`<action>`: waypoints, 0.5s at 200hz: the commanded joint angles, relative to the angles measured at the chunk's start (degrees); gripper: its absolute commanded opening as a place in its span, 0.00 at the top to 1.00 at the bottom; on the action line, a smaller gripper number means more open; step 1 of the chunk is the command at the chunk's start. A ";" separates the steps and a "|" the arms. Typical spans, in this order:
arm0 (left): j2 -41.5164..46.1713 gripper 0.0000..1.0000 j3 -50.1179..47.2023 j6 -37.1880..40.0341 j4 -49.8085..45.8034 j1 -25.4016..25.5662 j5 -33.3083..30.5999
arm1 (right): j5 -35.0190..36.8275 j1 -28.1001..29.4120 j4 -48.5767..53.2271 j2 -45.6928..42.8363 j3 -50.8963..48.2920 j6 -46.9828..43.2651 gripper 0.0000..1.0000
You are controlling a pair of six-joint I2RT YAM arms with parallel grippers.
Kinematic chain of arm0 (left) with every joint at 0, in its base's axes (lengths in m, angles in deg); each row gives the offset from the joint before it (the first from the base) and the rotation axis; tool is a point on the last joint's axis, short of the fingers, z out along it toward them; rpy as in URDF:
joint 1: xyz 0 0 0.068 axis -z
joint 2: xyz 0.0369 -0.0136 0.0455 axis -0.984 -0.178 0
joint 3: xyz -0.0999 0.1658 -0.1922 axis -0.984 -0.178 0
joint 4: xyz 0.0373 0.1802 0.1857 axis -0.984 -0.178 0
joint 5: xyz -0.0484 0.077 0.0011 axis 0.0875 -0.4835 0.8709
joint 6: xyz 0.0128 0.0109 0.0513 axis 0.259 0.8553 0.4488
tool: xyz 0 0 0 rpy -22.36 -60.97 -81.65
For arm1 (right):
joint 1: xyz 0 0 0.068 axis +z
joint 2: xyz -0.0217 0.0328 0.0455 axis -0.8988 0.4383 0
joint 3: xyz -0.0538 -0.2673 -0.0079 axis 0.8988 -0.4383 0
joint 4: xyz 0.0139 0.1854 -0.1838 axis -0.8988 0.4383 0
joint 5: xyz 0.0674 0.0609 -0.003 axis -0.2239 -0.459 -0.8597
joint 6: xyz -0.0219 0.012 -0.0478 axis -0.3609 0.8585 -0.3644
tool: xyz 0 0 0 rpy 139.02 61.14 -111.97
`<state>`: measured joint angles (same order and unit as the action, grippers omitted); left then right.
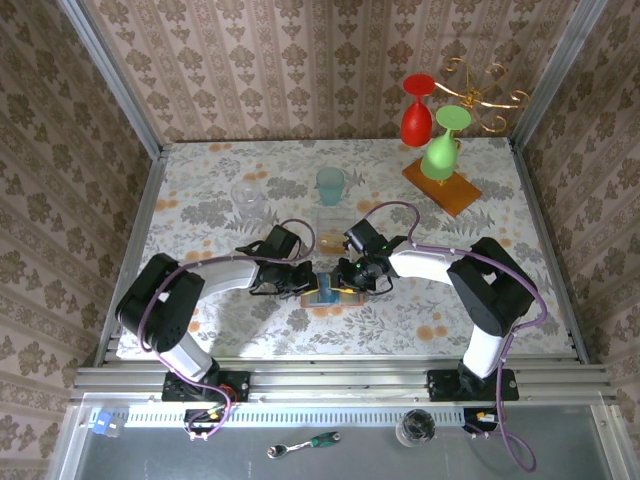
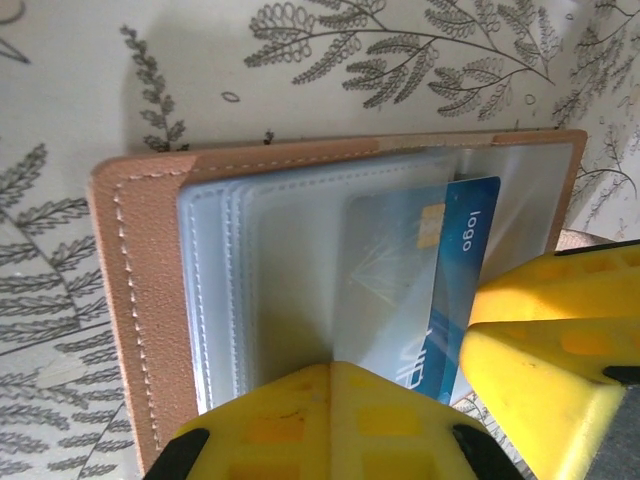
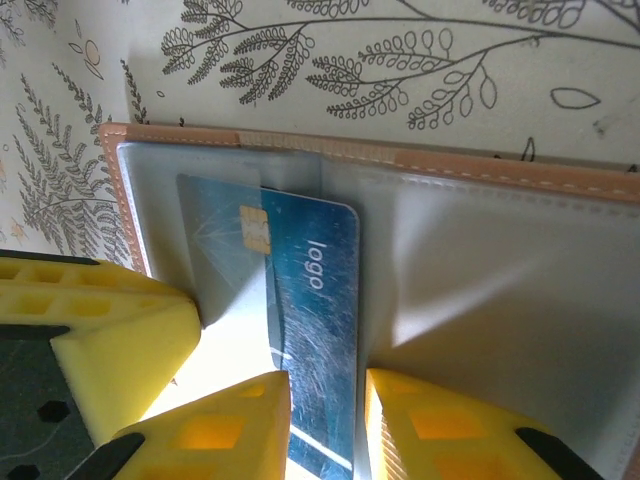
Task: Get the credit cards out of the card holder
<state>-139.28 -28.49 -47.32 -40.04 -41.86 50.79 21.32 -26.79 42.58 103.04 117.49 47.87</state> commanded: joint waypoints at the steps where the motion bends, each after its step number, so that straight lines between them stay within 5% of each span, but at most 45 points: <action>1: -1.28 1.00 -0.03 1.38 -1.41 0.20 -0.66 | -1.54 -0.38 -0.95 0.81 -0.40 0.60 0.72; 100: -1.05 1.00 0.08 1.71 -2.30 0.16 -0.97 | -2.47 -0.47 -2.35 0.99 -0.82 1.39 0.79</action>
<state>-139.36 -28.49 -47.08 -39.93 -41.86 50.81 19.92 -26.90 40.44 103.06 117.36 48.57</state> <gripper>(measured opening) 0.064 0.216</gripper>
